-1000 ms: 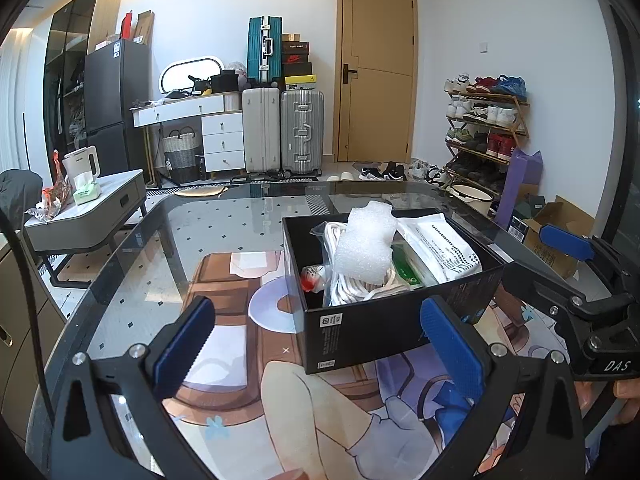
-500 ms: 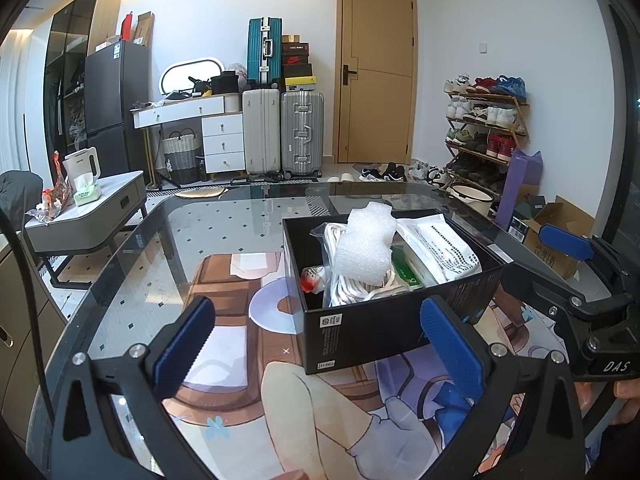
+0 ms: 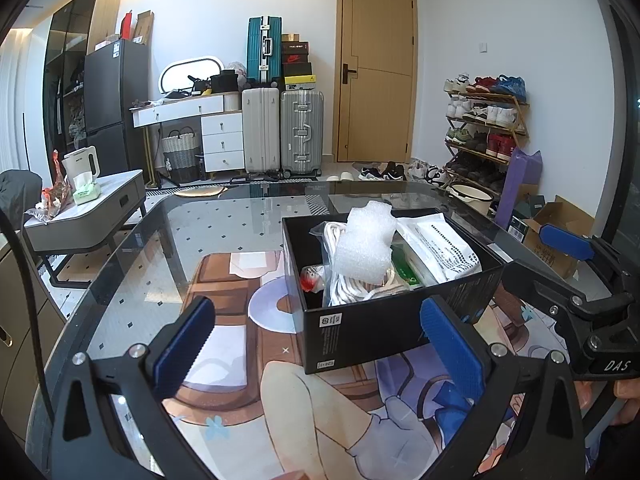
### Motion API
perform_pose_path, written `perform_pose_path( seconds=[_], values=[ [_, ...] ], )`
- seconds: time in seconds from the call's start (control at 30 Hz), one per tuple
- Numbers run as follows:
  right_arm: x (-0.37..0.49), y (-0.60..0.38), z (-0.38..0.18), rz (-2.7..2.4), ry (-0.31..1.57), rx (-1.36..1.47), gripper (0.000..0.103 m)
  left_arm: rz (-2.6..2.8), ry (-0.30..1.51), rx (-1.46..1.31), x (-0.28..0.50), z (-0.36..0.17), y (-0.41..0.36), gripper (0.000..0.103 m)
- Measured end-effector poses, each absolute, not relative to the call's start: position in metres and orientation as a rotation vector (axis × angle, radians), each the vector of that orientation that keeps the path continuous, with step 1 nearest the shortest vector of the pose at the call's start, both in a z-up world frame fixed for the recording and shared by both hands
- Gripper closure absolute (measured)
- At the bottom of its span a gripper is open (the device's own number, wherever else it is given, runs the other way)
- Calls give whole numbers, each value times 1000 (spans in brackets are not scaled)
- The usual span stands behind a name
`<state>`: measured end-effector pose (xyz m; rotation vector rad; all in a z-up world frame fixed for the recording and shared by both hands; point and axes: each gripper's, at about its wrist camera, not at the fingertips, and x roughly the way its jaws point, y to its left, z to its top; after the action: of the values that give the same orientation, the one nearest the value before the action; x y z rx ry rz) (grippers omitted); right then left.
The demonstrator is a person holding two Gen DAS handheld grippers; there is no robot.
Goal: Organize soft objects
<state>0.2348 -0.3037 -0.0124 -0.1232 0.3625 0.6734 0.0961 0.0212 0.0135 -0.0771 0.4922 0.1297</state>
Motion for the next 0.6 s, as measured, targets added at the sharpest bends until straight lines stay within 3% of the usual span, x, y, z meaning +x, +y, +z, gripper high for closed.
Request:
perform_pose_path(
  seconds=[0.6],
  values=[
    [234, -303, -13, 674, 362, -125, 1, 126, 485, -73, 97, 18, 19, 0]
  ],
)
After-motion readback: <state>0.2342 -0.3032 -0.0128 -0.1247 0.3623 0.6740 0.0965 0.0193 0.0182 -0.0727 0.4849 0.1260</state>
